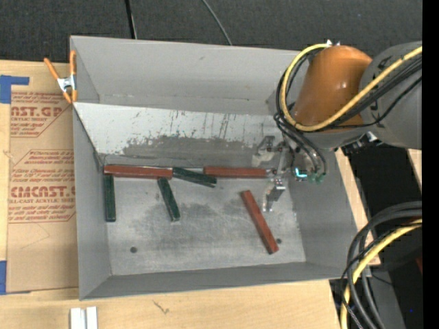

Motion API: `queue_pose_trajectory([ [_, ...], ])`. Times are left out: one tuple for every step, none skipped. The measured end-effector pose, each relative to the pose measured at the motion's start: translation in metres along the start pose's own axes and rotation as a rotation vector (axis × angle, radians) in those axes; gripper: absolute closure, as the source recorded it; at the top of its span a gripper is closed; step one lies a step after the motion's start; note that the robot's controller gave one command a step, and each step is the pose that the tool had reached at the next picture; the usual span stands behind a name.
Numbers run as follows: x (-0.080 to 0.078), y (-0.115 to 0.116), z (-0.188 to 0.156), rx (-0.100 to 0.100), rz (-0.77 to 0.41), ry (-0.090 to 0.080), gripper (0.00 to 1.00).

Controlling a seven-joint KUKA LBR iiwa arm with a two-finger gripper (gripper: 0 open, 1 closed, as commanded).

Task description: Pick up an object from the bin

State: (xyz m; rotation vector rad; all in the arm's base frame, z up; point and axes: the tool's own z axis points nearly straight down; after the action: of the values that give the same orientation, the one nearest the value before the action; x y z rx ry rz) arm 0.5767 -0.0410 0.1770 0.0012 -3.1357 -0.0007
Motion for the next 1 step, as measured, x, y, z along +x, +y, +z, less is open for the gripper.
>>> queue_pose_trajectory([
  [-0.0018, 0.0, -0.0045, 0.001, 0.0, -0.008, 0.0],
])
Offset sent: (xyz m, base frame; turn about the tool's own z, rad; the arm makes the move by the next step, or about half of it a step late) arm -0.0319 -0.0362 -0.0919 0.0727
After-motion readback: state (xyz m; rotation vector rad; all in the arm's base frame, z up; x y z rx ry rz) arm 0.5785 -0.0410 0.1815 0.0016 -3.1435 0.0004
